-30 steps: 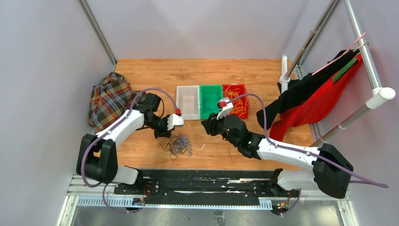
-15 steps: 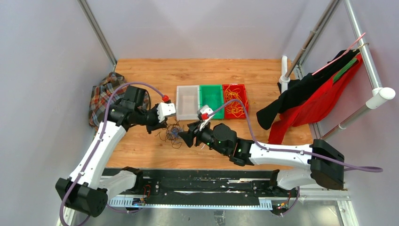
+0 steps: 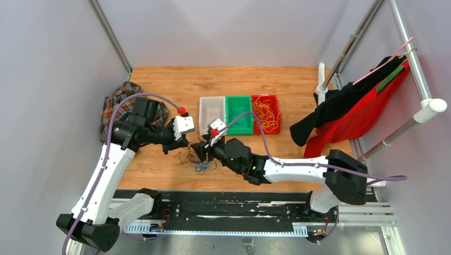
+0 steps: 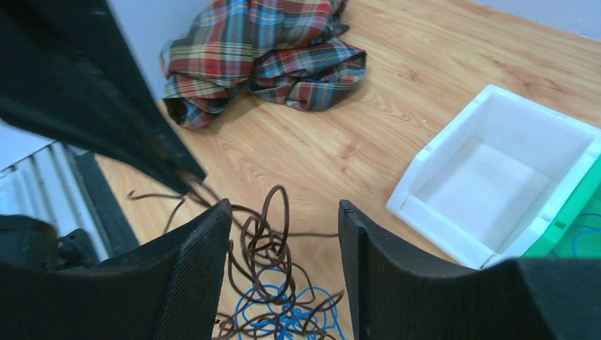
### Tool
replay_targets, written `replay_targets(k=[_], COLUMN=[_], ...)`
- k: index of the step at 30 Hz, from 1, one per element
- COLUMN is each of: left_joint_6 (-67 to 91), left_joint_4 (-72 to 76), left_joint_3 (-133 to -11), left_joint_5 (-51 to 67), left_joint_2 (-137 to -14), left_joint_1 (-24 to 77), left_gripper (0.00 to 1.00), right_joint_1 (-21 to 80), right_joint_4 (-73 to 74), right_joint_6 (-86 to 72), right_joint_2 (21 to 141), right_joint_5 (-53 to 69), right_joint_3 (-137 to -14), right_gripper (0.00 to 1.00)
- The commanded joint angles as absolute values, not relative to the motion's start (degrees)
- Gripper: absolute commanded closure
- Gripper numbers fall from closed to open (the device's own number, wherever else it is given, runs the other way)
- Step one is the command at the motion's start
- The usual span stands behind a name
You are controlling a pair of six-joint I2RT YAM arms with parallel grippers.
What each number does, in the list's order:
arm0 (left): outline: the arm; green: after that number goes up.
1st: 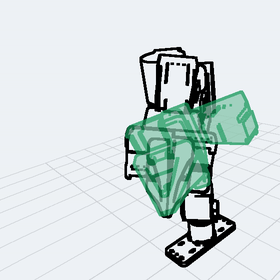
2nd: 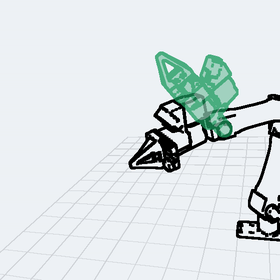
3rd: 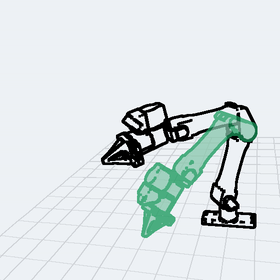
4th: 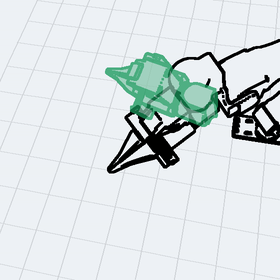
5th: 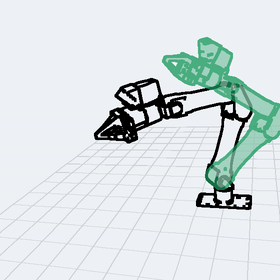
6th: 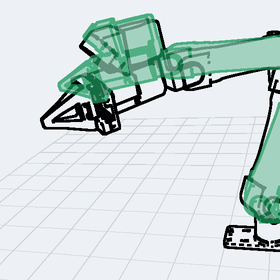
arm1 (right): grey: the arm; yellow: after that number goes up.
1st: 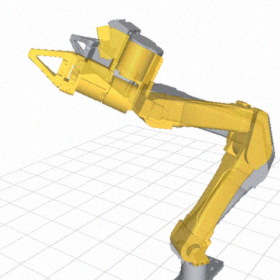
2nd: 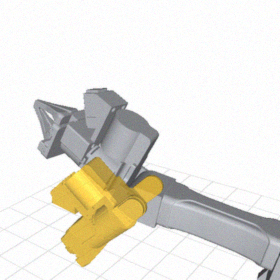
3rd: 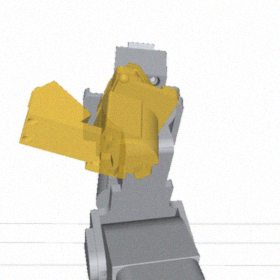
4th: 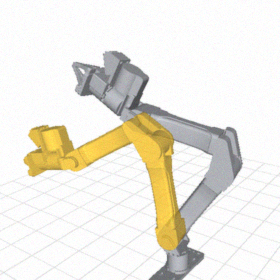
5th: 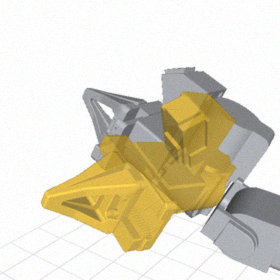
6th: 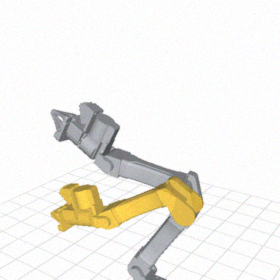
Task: Untangle the cables
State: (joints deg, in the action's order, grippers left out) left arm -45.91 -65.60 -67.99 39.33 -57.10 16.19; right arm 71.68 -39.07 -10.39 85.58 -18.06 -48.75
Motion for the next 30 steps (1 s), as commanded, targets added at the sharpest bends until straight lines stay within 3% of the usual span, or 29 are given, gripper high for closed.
replay_targets(k=[1,9,15,30], left_joint_6=[-45.95,-45.09,-43.27,-41.16], left_joint_4=[-67.69,-70.12,-71.25,-71.43], left_joint_3=[-70.82,-75.59,-79.83,-96.44], left_joint_5=[42.72,45.36,47.51,45.68], left_joint_2=[-56.28,-57.51,-57.48,-58.92], left_joint_1=[16.91,17.82,18.18,18.19], left_gripper=[1.0,1.0,1.0,1.0], right_joint_1=[72.16,71.87,68.93,66.38], right_joint_4=[-41.8,-43.41,-48.75,-56.12], right_joint_6=[-7.04,-8.04,-14.1,-25.12], right_joint_2=[89.01,95.06,97.64,98.84], right_joint_5=[-23.59,-31.0,-31.19,-35.83], right_joint_3=[-53.36,-55.02,-49.13,-29.57], right_gripper=[0.43,0.45,0.47,0.77])
